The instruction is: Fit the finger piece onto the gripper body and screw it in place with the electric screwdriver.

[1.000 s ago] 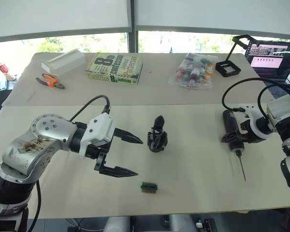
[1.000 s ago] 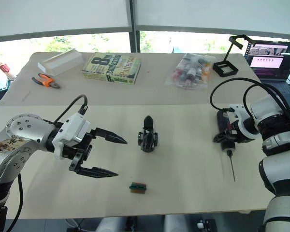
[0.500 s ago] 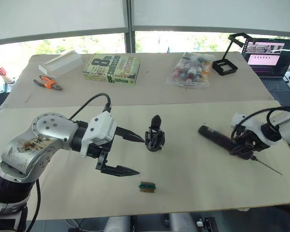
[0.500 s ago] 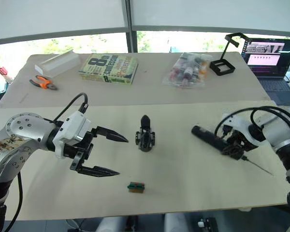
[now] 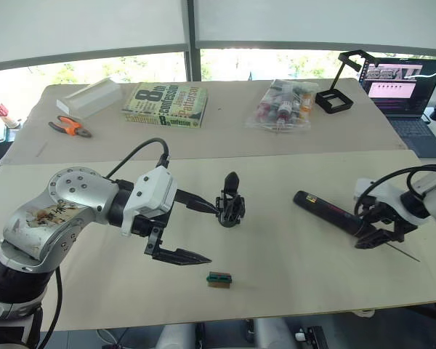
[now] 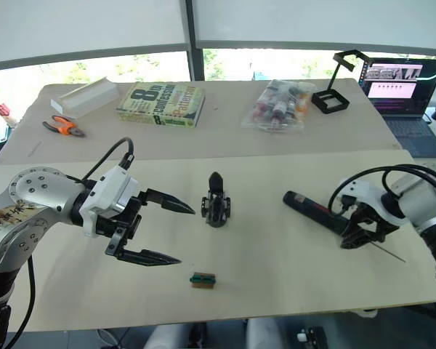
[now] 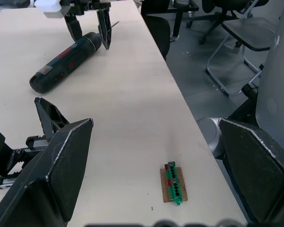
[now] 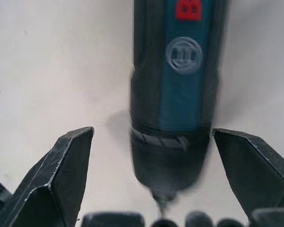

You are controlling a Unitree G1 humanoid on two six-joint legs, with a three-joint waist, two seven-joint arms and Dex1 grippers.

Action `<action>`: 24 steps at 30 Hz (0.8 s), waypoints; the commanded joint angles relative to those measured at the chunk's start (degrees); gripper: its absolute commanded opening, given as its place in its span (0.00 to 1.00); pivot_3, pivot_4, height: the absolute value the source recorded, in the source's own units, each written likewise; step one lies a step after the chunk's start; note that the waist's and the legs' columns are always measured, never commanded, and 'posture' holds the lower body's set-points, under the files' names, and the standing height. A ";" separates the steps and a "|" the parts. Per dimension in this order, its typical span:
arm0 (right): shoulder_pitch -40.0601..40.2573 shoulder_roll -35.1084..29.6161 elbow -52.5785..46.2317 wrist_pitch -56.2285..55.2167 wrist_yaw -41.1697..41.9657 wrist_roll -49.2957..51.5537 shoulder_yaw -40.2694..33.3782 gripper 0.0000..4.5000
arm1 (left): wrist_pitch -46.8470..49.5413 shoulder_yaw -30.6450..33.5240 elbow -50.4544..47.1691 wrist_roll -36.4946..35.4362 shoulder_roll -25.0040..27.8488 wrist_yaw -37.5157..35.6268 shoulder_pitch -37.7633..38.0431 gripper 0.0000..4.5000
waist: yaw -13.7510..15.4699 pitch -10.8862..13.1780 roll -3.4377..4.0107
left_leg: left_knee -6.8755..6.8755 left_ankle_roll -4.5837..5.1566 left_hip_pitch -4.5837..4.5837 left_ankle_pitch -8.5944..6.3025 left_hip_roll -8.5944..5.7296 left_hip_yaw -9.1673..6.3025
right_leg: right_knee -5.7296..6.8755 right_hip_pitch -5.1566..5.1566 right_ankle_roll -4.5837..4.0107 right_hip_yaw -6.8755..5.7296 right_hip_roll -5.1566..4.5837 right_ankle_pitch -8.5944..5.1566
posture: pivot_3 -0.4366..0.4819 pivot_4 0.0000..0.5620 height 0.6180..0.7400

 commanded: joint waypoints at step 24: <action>13.40 9.89 -38.04 0.85 -2.35 57.40 -38.33 0.42 | -21.94 5.02 4.33 9.16 4.60 -9.36 21.69 1.00 | 1.79 0.35 0.16 | -0.11 -0.01 -0.03 -0.01 0.10 -0.18 | 0.01 0.01 -0.09 -0.21 -0.03 -0.01 | 0.48 0.27 1.00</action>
